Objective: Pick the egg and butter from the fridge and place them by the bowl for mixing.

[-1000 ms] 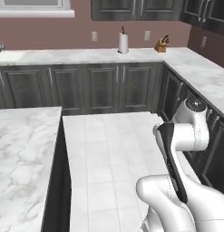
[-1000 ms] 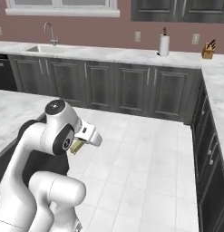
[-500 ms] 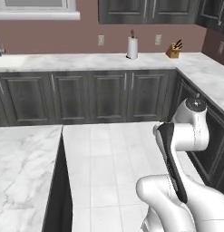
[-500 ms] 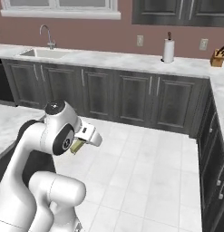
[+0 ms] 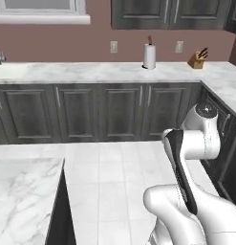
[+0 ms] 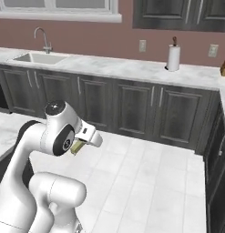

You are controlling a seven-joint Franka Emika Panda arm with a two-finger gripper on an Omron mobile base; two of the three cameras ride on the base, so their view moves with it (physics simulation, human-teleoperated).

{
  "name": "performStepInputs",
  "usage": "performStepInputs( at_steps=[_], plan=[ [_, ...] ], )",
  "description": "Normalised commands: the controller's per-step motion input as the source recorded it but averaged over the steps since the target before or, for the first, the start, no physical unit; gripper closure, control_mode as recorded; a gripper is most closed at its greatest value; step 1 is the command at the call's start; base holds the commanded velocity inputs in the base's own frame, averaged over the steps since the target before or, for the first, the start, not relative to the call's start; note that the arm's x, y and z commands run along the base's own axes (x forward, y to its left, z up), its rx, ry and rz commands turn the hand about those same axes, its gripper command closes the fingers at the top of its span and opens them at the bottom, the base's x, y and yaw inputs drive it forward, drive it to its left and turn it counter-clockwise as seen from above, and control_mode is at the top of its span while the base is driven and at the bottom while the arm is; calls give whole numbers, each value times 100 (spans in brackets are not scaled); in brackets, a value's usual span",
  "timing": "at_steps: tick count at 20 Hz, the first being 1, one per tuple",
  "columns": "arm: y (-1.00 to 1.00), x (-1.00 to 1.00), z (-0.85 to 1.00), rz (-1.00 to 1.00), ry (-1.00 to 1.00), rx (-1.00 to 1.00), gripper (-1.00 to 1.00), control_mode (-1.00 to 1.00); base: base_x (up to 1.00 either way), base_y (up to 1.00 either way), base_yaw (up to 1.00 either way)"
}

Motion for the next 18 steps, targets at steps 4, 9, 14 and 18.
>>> performStepInputs(
  at_steps=[4, 9, 14, 18],
  plan=[
    [0, 0, 0, 0, 0, 0, 100, 100, 80, -10, 9],
    [0, 0, 0, 0, 0, 0, 100, 100, 79, -10, 11],
    [0, 0, 0, 0, 0, 0, 100, 100, 78, -11, 14],
    [0, 0, 0, 0, 0, 0, 100, 100, 76, -11, 21]
  ],
)
